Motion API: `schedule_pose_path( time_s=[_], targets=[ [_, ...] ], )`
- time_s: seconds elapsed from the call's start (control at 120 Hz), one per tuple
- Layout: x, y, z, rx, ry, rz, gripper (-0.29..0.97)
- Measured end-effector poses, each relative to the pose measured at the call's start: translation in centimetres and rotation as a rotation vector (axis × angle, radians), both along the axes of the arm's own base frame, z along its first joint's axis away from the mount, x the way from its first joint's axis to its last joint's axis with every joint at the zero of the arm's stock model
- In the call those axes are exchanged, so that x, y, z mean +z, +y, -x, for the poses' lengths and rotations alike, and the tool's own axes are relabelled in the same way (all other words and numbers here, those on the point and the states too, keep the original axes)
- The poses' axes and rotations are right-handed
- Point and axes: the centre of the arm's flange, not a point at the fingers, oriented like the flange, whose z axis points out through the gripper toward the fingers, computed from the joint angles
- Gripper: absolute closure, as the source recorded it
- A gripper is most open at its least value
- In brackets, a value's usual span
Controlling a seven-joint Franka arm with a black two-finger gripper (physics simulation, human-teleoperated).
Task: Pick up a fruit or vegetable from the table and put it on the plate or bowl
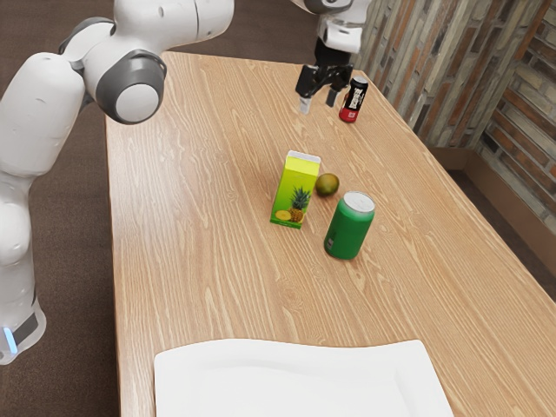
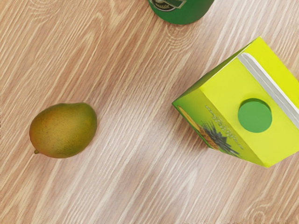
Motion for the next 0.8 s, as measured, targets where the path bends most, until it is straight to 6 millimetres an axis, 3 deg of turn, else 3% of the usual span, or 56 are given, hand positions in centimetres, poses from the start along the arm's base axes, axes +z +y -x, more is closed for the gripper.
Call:
schedule_pose_path(
  time_s=[0.383, 0.417, 0.458, 0.492, 0.558, 0.608, 0.683, 0.75, 0.8],
  targets=[
    [0.8, 0.1, 0.1, -0.182, -0.033, -0.004, 0.00],
    [3.4, -0.3, 1.2, -0.196, -0.077, -0.017, 0.00],
    [9.9, -2.7, 4.1, -0.241, -0.190, -0.052, 0.00],
    [13.6, -5.0, 6.1, -0.285, -0.255, -0.073, 0.00],
    [16.3, -10.5, 7.5, -0.394, -0.298, -0.111, 0.00],
    [15.6, -13.8, 6.7, -0.462, -0.277, -0.140, 0.00],
    [10.9, -15.0, 3.4, -0.493, -0.177, -0.184, 0.00],
    [7.7, -20.2, 1.6, -0.570, -0.091, -0.302, 0.00],
    [5.6, -21.1, 0.9, -0.580, -0.032, -0.363, 0.00]
  ],
)
